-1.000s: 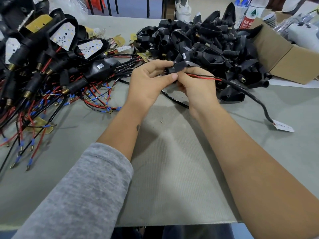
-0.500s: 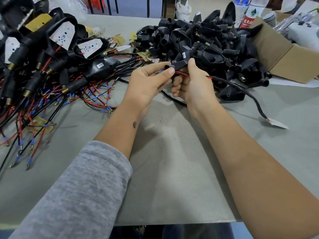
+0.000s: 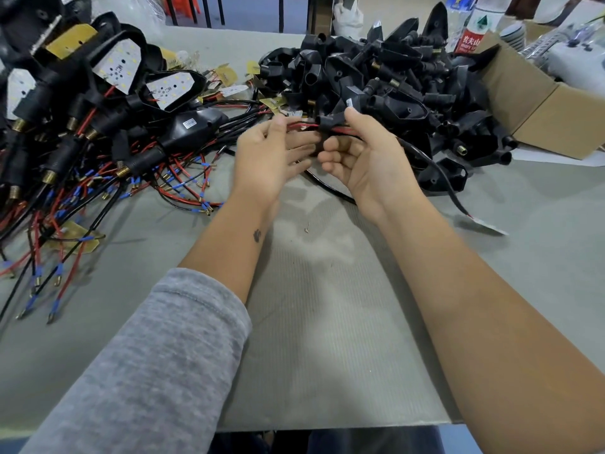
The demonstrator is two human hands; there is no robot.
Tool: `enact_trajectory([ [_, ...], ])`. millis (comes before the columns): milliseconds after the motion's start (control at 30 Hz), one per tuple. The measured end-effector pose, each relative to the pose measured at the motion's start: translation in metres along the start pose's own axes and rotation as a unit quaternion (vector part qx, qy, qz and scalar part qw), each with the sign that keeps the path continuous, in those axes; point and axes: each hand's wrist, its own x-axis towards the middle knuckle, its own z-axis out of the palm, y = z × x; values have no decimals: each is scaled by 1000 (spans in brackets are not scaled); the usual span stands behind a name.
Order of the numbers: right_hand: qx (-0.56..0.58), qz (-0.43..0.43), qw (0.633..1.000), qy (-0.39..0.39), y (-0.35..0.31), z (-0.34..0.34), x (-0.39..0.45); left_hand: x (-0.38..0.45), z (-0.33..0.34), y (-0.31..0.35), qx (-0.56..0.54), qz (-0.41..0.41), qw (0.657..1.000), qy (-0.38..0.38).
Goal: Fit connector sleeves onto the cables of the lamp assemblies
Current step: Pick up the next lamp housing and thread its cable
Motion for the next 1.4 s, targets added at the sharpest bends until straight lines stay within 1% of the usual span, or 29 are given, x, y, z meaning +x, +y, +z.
enact_trajectory([
  [100,43,6,999,21,-1,-2,1,4,-5,4,-62,-19,997,39],
  [200,42,2,998,38,1,-2,2,5,-7,6,-143,-17,988,53],
  [233,43,-1,998,41,2,-2,3,4,-8,7,-187,-22,981,41],
  [300,58,-5,998,40,2,-2,2,3,-7,8,-243,-40,969,-15],
  [400,73,0,997,21,2,-1,1,-2,-1,5,-194,-71,972,-109],
  [467,43,5,999,7,3,1,0,-7,7,3,-144,-78,973,-162],
  [500,15,9,1000,3,4,2,-1,-8,10,2,-117,-74,976,-170],
  [533,-13,14,1000,1,5,3,-1,-9,12,1,-91,-67,980,-161],
  [600,-52,23,998,-2,6,5,-2,-7,14,-1,-58,-51,990,-116],
  [667,-61,26,998,-7,6,5,-2,-5,11,-2,-55,-43,995,-65],
  [767,-26,18,999,10,4,4,-2,0,2,0,-100,-52,994,6],
  [867,35,-17,998,47,2,1,-2,5,-7,4,-182,-86,978,60],
  [967,37,-40,996,77,3,-1,-1,5,-8,5,-199,-102,973,57],
  [1033,-7,-44,995,93,5,-3,0,4,-6,5,-187,-101,976,52],
  [1200,-133,-59,983,116,6,-8,2,4,-6,6,-229,-134,964,27],
  [1333,-181,-83,972,127,4,-7,0,6,-6,5,-213,-142,966,29],
  [1400,-181,-94,971,122,3,-6,-1,6,-4,5,-204,-139,968,38],
])
